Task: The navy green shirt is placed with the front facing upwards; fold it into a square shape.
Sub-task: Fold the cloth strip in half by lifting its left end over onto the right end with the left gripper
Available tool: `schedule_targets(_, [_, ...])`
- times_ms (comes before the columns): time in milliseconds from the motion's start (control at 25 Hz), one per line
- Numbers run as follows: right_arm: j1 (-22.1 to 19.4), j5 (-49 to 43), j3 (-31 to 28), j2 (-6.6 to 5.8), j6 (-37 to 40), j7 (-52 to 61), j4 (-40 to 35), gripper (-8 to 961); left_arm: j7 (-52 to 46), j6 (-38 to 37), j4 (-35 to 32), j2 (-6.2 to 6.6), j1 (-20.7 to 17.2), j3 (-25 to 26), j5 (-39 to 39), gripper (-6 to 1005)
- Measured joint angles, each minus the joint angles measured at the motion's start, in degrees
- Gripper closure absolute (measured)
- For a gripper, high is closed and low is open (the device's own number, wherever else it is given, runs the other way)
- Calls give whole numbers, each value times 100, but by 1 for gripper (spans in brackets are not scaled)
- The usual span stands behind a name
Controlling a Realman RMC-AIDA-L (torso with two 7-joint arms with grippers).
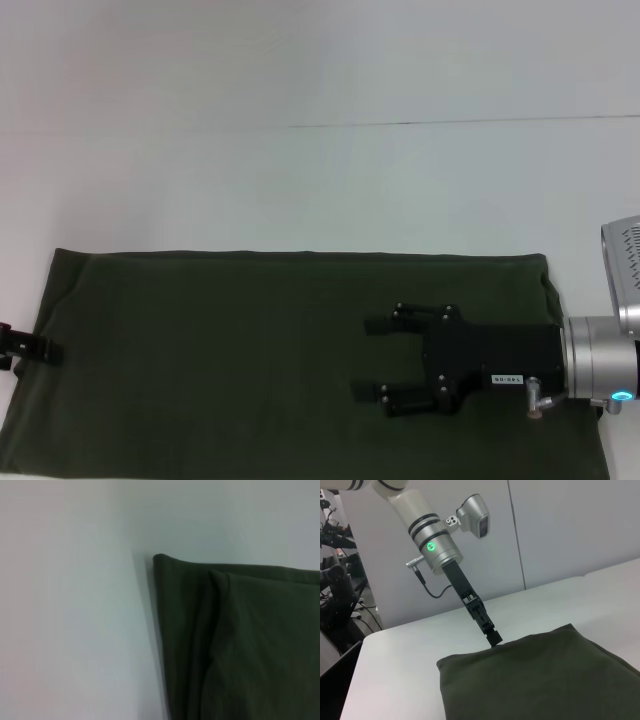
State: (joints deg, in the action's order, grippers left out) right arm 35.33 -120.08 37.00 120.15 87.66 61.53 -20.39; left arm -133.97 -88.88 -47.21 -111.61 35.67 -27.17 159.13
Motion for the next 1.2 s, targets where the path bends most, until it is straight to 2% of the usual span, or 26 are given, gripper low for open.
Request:
schedule_targets(720, [0, -24, 0, -1, -16, 0, 33, 71, -2, 95, 111, -18, 9, -78, 4, 144])
schedule_targets(1200, [0, -24, 60, -9, -12, 70, 21, 71, -48, -81, 430, 27, 116, -54, -41, 145])
